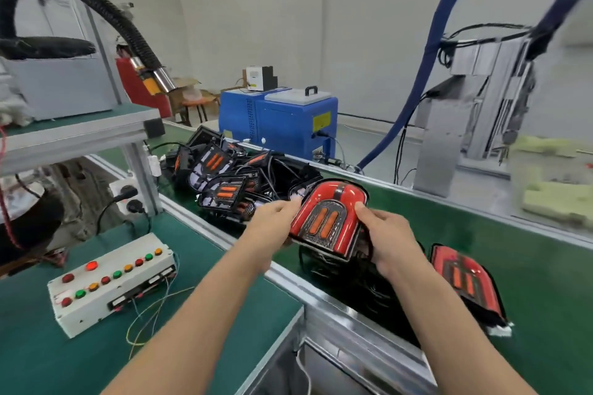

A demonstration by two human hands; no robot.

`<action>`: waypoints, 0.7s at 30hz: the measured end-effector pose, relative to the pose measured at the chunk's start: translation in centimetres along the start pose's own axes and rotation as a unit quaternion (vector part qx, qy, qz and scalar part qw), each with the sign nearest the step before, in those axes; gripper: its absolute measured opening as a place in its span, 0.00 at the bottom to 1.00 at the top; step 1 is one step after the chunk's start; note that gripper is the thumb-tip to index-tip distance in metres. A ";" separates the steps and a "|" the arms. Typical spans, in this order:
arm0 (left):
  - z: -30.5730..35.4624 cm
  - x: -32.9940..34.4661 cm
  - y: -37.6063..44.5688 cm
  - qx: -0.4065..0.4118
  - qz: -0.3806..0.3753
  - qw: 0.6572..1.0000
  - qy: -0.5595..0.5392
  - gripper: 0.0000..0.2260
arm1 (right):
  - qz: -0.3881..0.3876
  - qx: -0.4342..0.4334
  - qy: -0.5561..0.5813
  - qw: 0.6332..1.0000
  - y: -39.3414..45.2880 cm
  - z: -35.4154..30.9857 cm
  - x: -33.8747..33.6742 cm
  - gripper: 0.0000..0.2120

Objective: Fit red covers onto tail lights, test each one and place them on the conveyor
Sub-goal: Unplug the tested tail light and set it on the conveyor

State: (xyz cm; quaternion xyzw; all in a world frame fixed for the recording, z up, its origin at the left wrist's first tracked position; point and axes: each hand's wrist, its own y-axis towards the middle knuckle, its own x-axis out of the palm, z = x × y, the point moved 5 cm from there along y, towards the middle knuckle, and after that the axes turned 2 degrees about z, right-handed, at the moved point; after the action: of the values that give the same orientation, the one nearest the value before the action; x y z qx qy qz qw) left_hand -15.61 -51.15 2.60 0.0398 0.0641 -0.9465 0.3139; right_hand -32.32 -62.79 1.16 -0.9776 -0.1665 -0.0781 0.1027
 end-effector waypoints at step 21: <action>-3.3 5.9 5.2 -0.005 -0.064 0.998 0.000 0.17 | 0.100 -0.026 -0.414 0.904 8.7 -0.8 -2.9 0.22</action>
State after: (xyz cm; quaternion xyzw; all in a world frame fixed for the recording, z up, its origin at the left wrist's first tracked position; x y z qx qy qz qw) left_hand -17.06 -58.30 -1.88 0.0337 0.0716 -0.9643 0.2527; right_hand -32.14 -71.94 -0.17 -0.9357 -0.0936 0.3400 0.0065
